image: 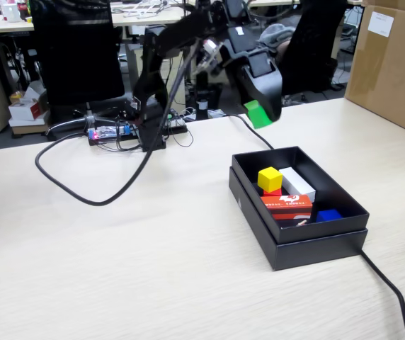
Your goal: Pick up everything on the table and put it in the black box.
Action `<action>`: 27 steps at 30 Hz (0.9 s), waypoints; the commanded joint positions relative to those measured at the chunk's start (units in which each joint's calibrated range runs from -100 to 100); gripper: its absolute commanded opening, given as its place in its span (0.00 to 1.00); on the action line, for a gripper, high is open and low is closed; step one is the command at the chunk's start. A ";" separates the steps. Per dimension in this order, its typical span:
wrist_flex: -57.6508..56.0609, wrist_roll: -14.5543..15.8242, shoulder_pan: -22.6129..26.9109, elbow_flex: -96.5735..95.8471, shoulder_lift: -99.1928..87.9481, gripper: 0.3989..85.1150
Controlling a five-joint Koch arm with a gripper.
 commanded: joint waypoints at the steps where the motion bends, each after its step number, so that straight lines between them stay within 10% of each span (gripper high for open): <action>1: 0.86 0.44 0.98 5.64 5.63 0.03; 27: 0.78 2.25 0.59 -5.33 -8.37 0.50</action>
